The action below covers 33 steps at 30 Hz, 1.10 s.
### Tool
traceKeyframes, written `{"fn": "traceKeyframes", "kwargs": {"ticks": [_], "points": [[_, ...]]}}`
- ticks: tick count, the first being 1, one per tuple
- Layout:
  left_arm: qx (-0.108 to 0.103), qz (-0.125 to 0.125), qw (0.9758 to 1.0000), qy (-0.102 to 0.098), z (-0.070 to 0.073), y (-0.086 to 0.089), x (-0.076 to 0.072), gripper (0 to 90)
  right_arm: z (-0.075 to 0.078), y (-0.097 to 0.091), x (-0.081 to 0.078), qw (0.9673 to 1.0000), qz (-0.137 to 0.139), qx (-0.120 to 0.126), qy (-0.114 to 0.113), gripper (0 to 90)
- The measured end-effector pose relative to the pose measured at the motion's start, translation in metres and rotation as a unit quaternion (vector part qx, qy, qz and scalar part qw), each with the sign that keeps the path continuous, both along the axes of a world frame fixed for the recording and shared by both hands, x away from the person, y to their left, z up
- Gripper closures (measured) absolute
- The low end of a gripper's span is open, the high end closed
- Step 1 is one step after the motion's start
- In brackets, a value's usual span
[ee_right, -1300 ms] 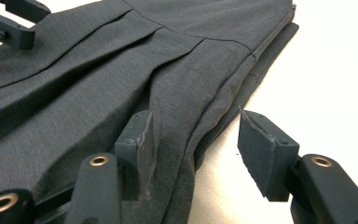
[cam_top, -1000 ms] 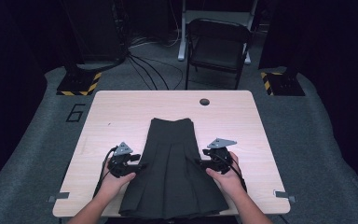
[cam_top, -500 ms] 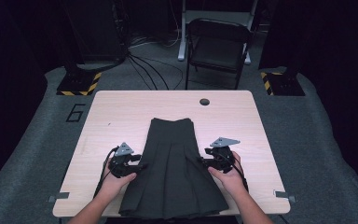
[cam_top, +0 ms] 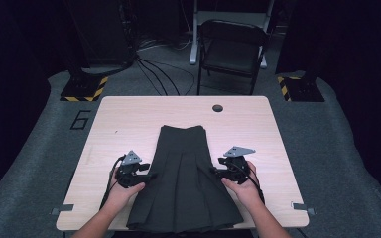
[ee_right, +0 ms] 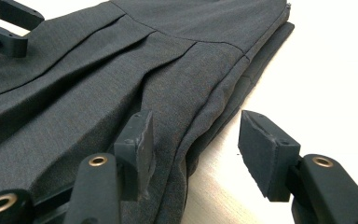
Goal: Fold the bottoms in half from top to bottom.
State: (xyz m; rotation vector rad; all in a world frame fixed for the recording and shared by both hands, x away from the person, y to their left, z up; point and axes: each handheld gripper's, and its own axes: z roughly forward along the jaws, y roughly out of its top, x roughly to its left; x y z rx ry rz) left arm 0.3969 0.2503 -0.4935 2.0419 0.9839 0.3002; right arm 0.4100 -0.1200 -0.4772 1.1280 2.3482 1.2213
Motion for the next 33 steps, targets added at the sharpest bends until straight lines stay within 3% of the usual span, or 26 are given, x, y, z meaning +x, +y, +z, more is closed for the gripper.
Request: {"fn": "traceKeyframes", "kwargs": {"ticks": [5,13,17,20,24,33], "points": [[-0.005,0.000,1.0000,0.001,0.001,0.001,0.001,46.3,0.000,0.000,0.000,1.0000,-0.001,0.002,0.002,44.7],[-0.006,0.006,0.9998,-0.017,0.013,0.002,0.015,44.7,0.008,0.011,0.006,0.9999,0.011,0.006,-0.003,43.3],[-0.019,0.020,0.9996,-0.010,0.017,0.006,0.025,44.3,0.014,0.014,0.012,0.9998,0.015,0.009,-0.001,43.3],[-0.033,0.038,0.9987,-0.007,0.017,0.009,0.032,44.0,0.016,0.014,0.018,0.9998,0.019,-0.005,-0.007,43.3],[-0.027,0.046,0.9986,0.001,0.017,0.010,0.040,43.8,0.018,0.013,0.028,0.9999,0.014,-0.004,-0.004,43.4],[-0.023,0.050,0.9985,-0.002,0.020,0.007,0.051,43.8,0.025,0.016,0.051,0.9999,0.011,-0.006,-0.007,43.5]]}}
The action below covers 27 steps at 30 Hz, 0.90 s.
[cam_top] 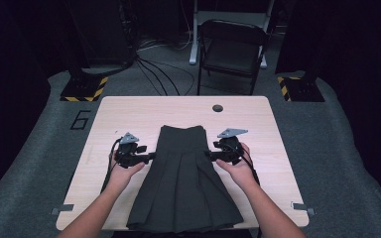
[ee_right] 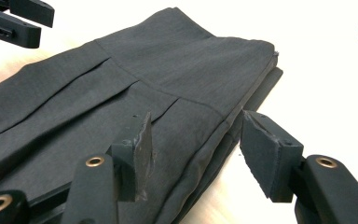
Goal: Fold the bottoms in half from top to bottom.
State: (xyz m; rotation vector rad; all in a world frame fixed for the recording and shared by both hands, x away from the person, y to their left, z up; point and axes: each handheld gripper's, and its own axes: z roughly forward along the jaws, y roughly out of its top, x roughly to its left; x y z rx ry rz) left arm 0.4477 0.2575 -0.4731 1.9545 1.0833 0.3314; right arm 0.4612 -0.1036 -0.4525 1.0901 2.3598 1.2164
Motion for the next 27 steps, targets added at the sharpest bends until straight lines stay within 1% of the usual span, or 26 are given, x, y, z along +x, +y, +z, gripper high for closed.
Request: {"fn": "traceKeyframes", "kwargs": {"ticks": [2,3,4,5,6,7,8,9,10,11,12,13,14,15,16,18,19,20,21,22,23,24,25,26,27], "points": [[0.000,0.001,1.0000,-0.002,0.001,-0.002,0.003,43.8,0.000,0.000,0.002,1.0000,-0.002,0.003,0.004,43.5],[-0.001,0.003,1.0000,-0.004,0.003,-0.004,0.007,43.8,0.000,0.002,0.006,1.0000,-0.005,-0.001,0.007,43.4],[-0.001,0.003,1.0000,-0.004,0.003,-0.004,0.007,43.8,0.000,0.002,0.006,1.0000,-0.005,-0.001,0.007,43.4],[-0.001,0.001,1.0000,-0.005,0.004,-0.005,0.010,43.7,0.000,0.002,0.009,1.0000,-0.004,0.003,0.008,44.0],[0.001,0.001,1.0000,-0.003,0.005,-0.006,0.012,43.7,0.000,0.002,0.009,1.0000,-0.004,0.003,0.008,44.0],[0.002,0.003,1.0000,-0.001,0.006,-0.009,0.016,43.7,0.000,0.003,0.013,1.0000,-0.002,0.001,0.008,45.4],[0.002,0.003,1.0000,-0.001,0.006,-0.009,0.016,43.8,0.000,0.004,0.014,0.9999,-0.002,0.002,0.013,45.6],[0.003,0.005,1.0000,-0.002,0.006,-0.011,0.020,43.7,-0.001,0.006,0.016,0.9999,-0.002,-0.001,0.011,46.2],[0.003,0.005,1.0000,-0.002,0.006,-0.011,0.020,43.7,-0.001,0.007,0.017,1.0000,0.001,-0.002,0.007,46.6],[0.003,0.004,1.0000,0.000,0.006,-0.011,0.023,43.6,-0.002,0.008,0.018,1.0000,-0.002,0.003,0.008,46.7],[0.002,0.007,1.0000,0.001,0.005,-0.013,0.025,43.6,-0.002,0.008,0.018,1.0000,-0.002,0.003,0.008,46.7],[0.001,0.012,0.9999,-0.002,0.004,-0.015,0.027,43.6,-0.004,0.010,0.021,1.0000,-0.003,0.005,0.008,46.7],[0.000,0.014,0.9999,0.001,0.003,-0.016,0.029,43.6,-0.005,0.012,0.023,0.9999,-0.006,0.005,0.011,46.7],[0.001,0.012,0.9999,0.002,0.003,-0.016,0.031,43.6,-0.006,0.014,0.026,0.9999,-0.008,0.000,0.013,46.8],[-0.002,0.013,0.9999,0.003,0.002,-0.018,0.033,43.6,-0.006,0.018,0.032,0.9996,-0.014,0.000,0.023,48.6],[0.003,0.011,0.9999,0.002,0.002,-0.019,0.037,43.6,-0.006,0.019,0.035,0.9996,-0.015,-0.002,0.023,48.9],[0.001,0.011,0.9999,-0.003,0.001,-0.020,0.039,43.6,-0.006,0.021,0.037,0.9995,-0.018,-0.004,0.025,49.5],[0.001,0.015,0.9999,0.000,0.000,-0.021,0.041,43.6,-0.007,0.022,0.039,0.9994,-0.025,-0.001,0.026,49.6],[0.005,0.016,0.9999,0.003,-0.001,-0.021,0.045,43.3,-0.009,0.025,0.043,0.9989,-0.032,-0.008,0.033,48.2],[0.005,0.016,0.9999,0.003,-0.001,-0.021,0.045,43.2,-0.009,0.025,0.043,0.9989,-0.032,-0.008,0.033,48.2],[0.009,0.018,0.9998,0.002,-0.002,-0.022,0.048,43.2,-0.010,0.027,0.045,0.9987,-0.035,-0.017,0.032,47.2],[0.006,0.021,0.9997,0.004,-0.003,-0.023,0.049,42.9,-0.013,0.030,0.048,0.9983,-0.042,-0.029,0.028,45.0],[0.008,0.025,0.9997,0.002,-0.005,-0.025,0.052,42.5,-0.014,0.032,0.049,0.9980,-0.047,-0.031,0.029,44.4],[0.008,0.025,0.9997,0.002,-0.005,-0.025,0.052,42.2,-0.016,0.033,0.050,0.9980,-0.047,-0.032,0.026,44.2],[0.014,0.021,0.9997,0.001,-0.008,-0.027,0.055,41.9,-0.018,0.033,0.051,0.9979,-0.046,-0.038,0.026,43.9]]}}
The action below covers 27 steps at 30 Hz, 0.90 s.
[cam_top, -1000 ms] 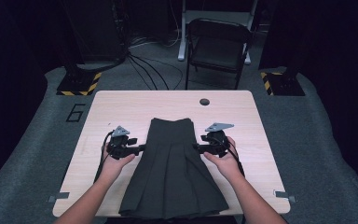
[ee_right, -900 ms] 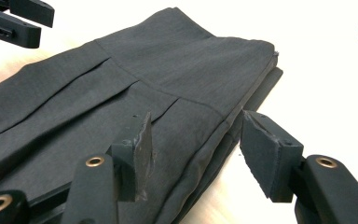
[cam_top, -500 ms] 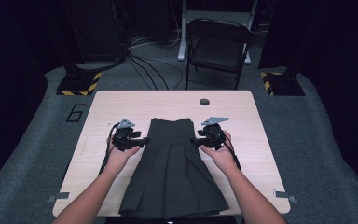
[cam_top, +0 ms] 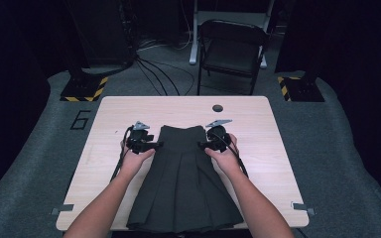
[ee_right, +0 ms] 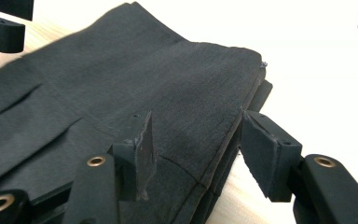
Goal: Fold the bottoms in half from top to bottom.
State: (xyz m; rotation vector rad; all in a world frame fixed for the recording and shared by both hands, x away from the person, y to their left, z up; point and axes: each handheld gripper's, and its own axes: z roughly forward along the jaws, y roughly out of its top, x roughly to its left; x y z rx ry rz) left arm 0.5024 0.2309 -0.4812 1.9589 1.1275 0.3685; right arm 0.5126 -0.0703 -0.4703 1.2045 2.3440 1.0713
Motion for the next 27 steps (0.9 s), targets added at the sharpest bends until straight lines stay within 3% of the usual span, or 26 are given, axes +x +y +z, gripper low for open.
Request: {"fn": "traceKeyframes", "kwargs": {"ticks": [4,8,14,18,27], "points": [[0.014,-0.003,0.9999,0.002,-0.008,-0.003,0.006,41.5,-0.007,0.002,0.004,0.9999,-0.005,-0.012,0.003,43.4],[0.008,0.000,0.9999,0.013,-0.021,-0.005,0.013,40.5,-0.020,0.000,0.008,0.9992,-0.018,-0.018,0.030,44.0],[0.005,-0.002,0.9999,0.015,-0.028,-0.009,0.017,38.7,-0.034,-0.001,0.007,0.9984,-0.017,-0.029,0.045,45.1],[0.004,0.002,0.9998,0.018,-0.034,-0.012,0.020,36.8,-0.038,-0.004,0.006,0.9981,-0.030,-0.004,0.054,45.2],[-0.007,0.008,0.9993,0.036,-0.040,-0.013,0.024,35.0,-0.040,-0.005,0.004,0.9983,-0.030,0.005,0.050,47.6]]}}
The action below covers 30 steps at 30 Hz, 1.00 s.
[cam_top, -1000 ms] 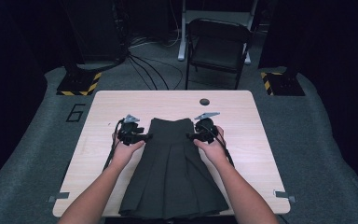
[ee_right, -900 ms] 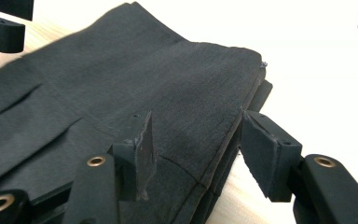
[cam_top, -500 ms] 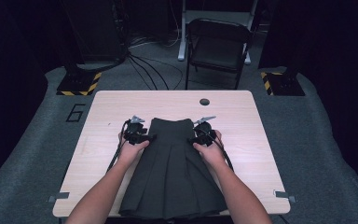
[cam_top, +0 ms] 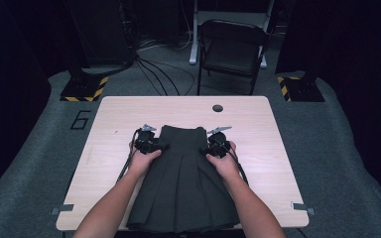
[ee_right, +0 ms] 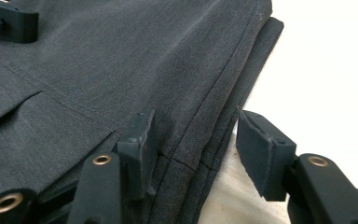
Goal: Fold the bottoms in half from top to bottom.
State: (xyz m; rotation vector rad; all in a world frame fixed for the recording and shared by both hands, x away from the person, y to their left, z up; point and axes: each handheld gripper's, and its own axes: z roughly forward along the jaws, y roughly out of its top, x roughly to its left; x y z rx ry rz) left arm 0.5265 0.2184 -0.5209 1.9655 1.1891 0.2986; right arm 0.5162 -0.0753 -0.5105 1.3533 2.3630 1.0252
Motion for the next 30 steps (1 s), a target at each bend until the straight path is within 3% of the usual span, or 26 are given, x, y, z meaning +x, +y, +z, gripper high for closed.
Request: {"fn": "traceKeyframes", "kwargs": {"ticks": [9,15,22,24,25,30], "points": [[0.011,-0.011,0.9998,-0.011,0.000,-0.004,0.000,38.8,-0.001,-0.002,0.002,0.9997,0.003,0.013,0.019,52.9],[0.012,-0.027,0.9995,-0.007,0.000,-0.006,-0.001,51.6,0.001,-0.001,0.004,0.9993,0.011,0.015,0.031,60.4],[0.002,-0.030,0.9996,0.001,0.000,-0.009,-0.001,69.5,0.002,0.001,0.003,0.9996,0.018,0.008,0.023,64.2],[-0.006,-0.025,0.9997,0.006,0.001,-0.010,-0.001,71.0,0.003,0.002,0.002,0.9997,0.013,0.007,0.021,64.3],[0.001,-0.033,0.9994,0.005,0.001,-0.009,0.000,72.2,0.002,0.002,0.002,0.9997,0.013,0.006,0.020,64.1],[0.006,-0.027,0.9996,0.006,0.004,-0.013,-0.002,76.1,0.002,0.002,0.001,0.9999,0.011,0.001,0.013,62.2]]}}
